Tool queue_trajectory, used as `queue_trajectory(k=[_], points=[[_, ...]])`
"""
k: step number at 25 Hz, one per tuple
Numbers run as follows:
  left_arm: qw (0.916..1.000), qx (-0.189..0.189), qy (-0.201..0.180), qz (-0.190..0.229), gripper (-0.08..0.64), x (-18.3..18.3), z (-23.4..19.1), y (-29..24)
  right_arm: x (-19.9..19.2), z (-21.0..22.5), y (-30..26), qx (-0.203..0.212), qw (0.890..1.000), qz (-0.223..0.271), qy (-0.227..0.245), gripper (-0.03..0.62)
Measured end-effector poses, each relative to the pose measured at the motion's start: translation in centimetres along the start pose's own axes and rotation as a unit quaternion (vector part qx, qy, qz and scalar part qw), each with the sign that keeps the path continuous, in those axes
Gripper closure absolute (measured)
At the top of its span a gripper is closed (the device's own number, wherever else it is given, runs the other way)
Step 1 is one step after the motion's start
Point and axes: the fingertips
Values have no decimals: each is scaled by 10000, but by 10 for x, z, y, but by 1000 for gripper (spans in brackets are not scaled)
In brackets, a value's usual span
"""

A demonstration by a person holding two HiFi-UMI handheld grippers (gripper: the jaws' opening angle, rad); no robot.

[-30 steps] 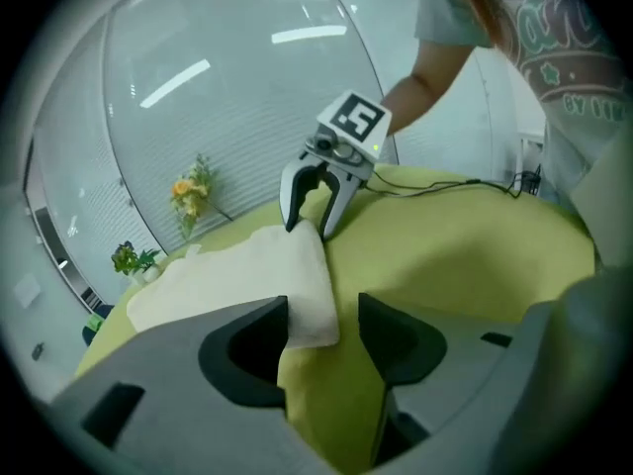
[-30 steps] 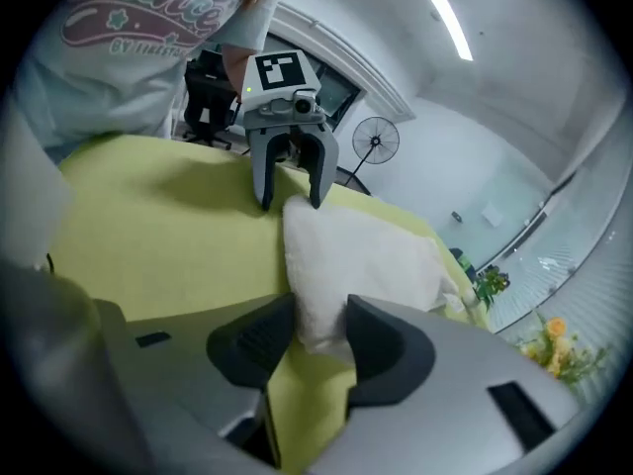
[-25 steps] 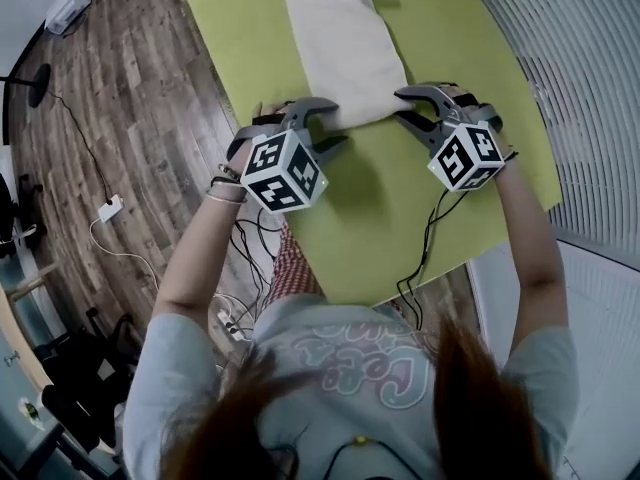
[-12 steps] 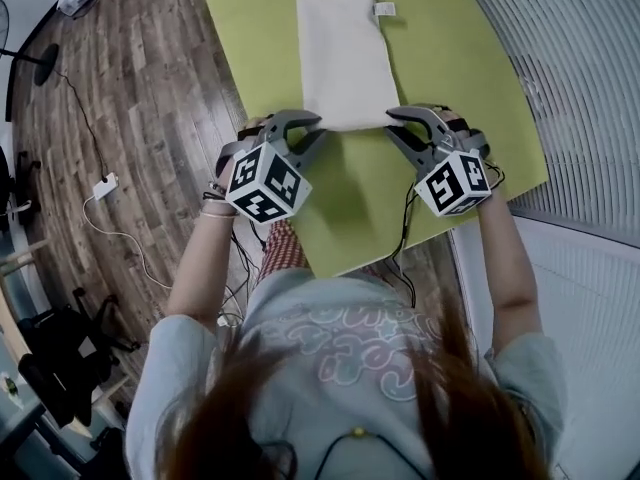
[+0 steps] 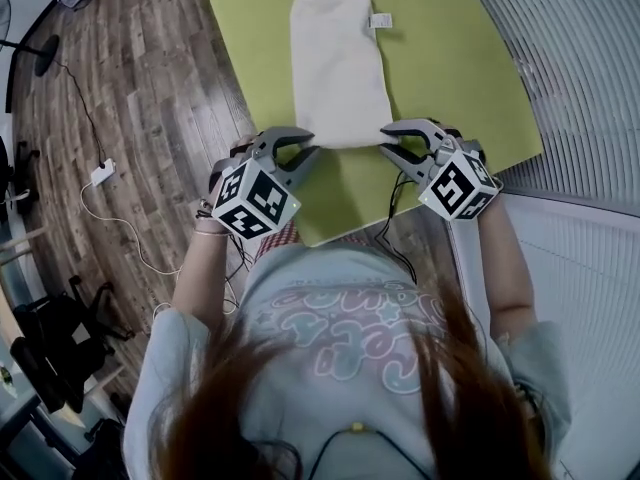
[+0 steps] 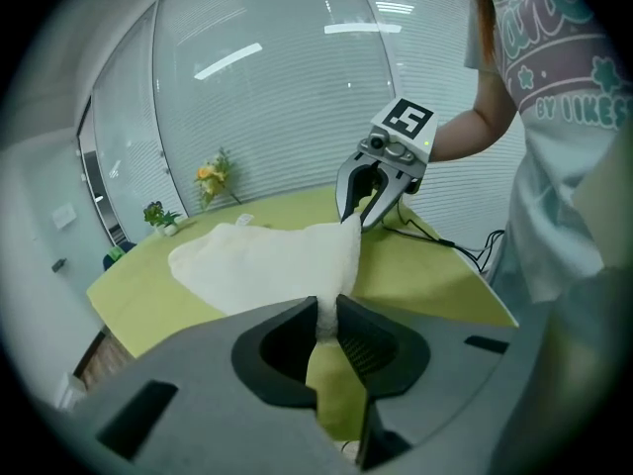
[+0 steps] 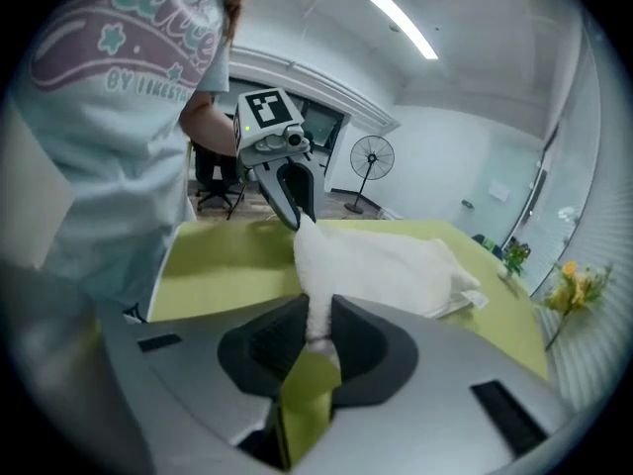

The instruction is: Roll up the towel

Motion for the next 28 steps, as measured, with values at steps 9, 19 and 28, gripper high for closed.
queue_trajectory(k=[9,19,28], points=[[9986,-224,426,-231,499,11,-41,-15,-8,33,-10,610,9867,485,-1428,514],[9958,-371,587,-603,499,13,-60,-35,-1,58,-1,-529,9982,169,-227,430],[9944,-335,804,-597,499,13,-63,-38,23,19,-53,-50,9942,-412,993,372]])
Point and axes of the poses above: the fingertips, and each gripper's own axes: y backward along the fingers, z to its right, x out of its top, and after that the axes turned 13 degrees about y, right-handed
